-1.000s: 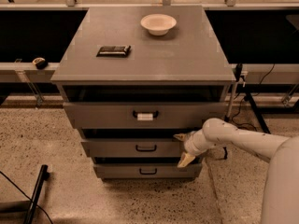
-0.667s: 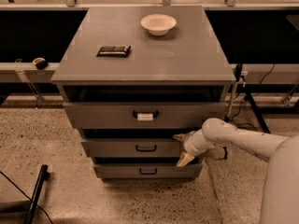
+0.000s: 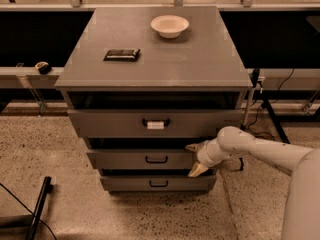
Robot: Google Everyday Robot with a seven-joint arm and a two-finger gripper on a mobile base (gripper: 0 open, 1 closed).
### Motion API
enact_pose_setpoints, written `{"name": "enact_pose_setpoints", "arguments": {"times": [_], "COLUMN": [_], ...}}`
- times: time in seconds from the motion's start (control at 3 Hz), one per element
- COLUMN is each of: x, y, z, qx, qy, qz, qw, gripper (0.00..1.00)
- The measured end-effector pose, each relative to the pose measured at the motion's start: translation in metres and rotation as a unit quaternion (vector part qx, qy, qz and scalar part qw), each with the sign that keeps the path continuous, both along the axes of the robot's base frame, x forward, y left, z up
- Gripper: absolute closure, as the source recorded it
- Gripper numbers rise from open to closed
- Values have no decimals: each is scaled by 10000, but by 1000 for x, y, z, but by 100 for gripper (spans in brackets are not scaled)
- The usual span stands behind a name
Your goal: Open middle drawer
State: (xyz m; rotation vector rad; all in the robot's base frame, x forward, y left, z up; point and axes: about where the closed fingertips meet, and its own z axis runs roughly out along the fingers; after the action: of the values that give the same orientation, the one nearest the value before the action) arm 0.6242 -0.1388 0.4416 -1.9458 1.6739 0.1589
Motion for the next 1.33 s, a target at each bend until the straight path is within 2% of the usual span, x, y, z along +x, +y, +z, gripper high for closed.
{"name": "enact_pose_setpoints", "arguments": {"times": [0.33,0.67,1.0,1.33], "x": [-25,-52,-77,-98], "y": [3,12,23,32], "z": [7,16,29,36], "qx": [196,464,744,936], "qy": [192,343,489,646], "qz": [32,136,245,280], "qw": [9996,9982,9957,9931], "gripper": [41,40,23,0]}}
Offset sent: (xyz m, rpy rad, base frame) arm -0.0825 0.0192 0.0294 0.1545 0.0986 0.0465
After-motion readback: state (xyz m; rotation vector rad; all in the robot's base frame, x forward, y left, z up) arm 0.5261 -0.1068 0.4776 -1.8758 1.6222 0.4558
